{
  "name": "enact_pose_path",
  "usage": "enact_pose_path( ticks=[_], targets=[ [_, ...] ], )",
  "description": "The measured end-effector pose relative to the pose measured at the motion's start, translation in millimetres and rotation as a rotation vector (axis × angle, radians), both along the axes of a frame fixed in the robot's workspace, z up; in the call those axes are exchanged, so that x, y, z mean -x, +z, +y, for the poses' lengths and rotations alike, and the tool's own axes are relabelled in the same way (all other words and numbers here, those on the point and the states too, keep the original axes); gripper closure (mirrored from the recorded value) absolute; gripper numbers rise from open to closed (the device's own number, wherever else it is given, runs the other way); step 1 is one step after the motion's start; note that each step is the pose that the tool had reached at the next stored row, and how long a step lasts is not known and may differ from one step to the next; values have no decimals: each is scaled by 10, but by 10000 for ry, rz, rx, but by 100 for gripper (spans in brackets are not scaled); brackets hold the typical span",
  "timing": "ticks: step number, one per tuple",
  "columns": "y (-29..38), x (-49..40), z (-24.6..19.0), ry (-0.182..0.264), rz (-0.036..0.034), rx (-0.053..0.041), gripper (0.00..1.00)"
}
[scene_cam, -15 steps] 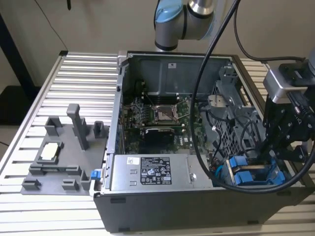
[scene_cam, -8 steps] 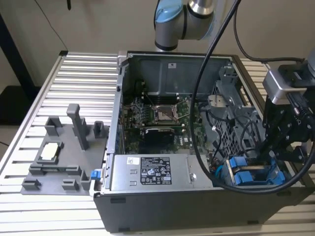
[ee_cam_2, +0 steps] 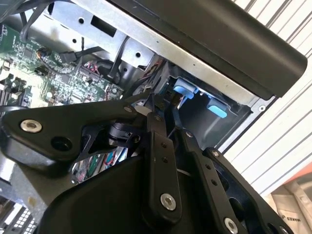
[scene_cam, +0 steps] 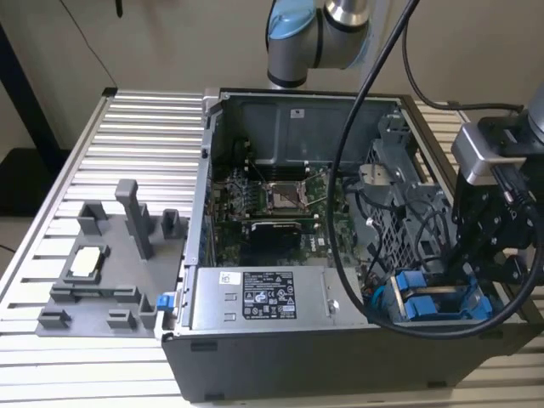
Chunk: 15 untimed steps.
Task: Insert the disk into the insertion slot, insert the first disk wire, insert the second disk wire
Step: 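Insert the first disk wire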
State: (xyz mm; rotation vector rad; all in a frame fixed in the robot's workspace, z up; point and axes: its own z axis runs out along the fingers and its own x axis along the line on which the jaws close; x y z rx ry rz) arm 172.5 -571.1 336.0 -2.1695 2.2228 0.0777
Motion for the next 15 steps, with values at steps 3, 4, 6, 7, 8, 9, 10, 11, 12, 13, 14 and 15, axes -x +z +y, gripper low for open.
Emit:
enact_pose_path(
  ticks=[3,4,6,7,8,9,10,11,12,13,14,15],
  targets=[
    [-16,0,-1,0,2,3,81],
    [-17,0,-2,0,1,5,81],
    [-19,0,-3,0,0,3,81],
    [-18,1,-3,-1,2,0,81],
    [-7,1,-4,-1,5,-6,80],
    [23,1,-4,-2,8,-9,80],
    [61,1,-4,-1,9,-3,73],
    [106,0,-4,-1,10,-1,73],
    [151,0,-4,0,11,0,73],
    [192,0,-4,0,11,0,73],
    [240,0,-4,0,11,0,73],
    [282,0,-4,-1,11,3,73]
  ],
)
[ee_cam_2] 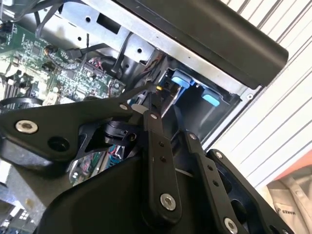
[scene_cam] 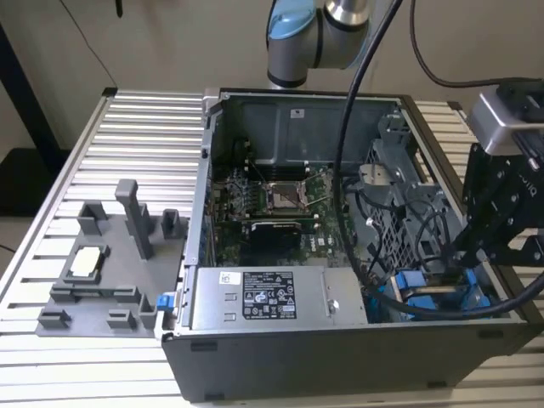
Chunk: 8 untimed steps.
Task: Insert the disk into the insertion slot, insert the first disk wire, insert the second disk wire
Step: 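Insert the first disk wire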
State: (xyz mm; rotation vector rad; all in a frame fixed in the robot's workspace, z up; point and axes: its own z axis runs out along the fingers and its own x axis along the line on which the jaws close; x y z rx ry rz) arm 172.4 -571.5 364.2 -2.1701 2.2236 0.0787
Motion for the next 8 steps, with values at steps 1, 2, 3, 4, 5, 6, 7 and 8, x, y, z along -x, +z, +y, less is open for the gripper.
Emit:
enact_pose_path(
  ticks=[1,2,3,4,5,6,7,8],
  targets=[
    [49,0,0,0,0,-1,73],
    [93,0,0,1,0,-1,73],
    [138,0,0,1,0,1,73],
    [182,0,0,1,0,-1,73],
    [223,0,1,1,0,0,73],
    [248,0,0,1,0,3,73],
    [249,0,0,1,1,0,73],
    [249,0,0,1,1,-1,73]
  ],
)
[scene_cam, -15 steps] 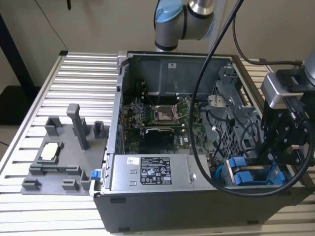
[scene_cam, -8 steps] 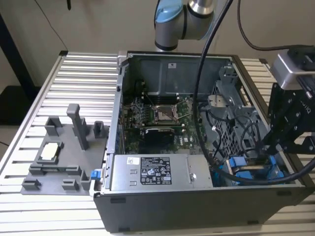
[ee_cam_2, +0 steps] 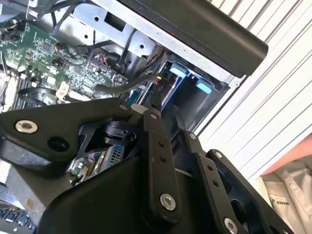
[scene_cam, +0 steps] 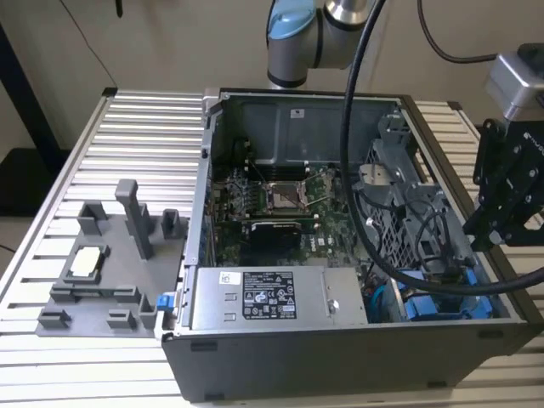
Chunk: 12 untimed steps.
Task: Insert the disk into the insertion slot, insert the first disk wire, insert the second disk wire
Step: 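Insert the first disk wire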
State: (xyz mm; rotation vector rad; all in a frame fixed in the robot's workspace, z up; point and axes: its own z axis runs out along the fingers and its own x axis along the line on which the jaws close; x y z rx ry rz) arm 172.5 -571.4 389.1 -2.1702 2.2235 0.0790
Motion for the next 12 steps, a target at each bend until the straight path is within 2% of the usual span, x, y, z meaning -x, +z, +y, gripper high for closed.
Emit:
enact_pose_path(
  ticks=[3,4,8,12],
  targets=[
    [1,0,3,0,0,1,73],
    [2,0,21,1,0,2,73],
    [1,10,120,-7,0,2,73],
    [1,16,250,-10,0,2,73]
  ],
)
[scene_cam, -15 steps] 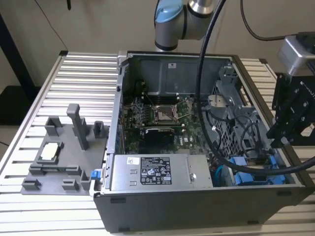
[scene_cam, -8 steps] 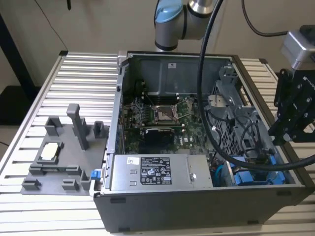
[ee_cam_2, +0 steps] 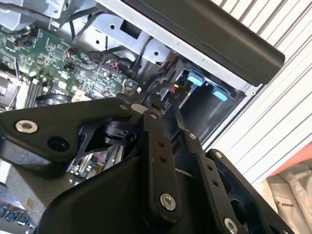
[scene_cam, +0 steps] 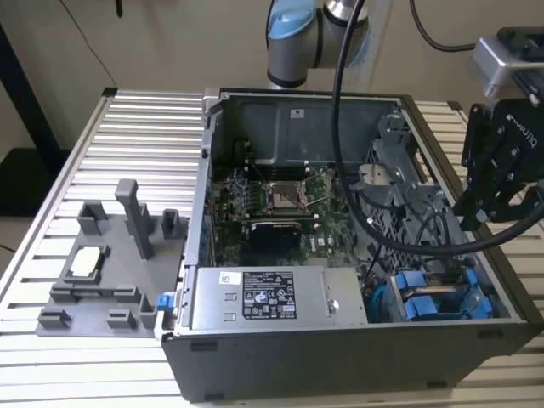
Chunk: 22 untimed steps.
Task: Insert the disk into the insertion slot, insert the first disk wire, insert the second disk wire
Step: 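Insert the second disk wire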
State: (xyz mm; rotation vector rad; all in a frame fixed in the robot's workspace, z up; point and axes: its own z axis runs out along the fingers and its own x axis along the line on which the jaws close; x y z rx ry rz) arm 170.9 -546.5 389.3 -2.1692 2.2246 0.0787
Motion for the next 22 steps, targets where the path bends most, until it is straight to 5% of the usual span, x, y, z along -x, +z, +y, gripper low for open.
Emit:
enact_pose_path(
  ticks=[10,22],
  targets=[
    [-1,0,343,1,0,12,73],
    [-3,227,349,1,0,22,73]
  ],
)
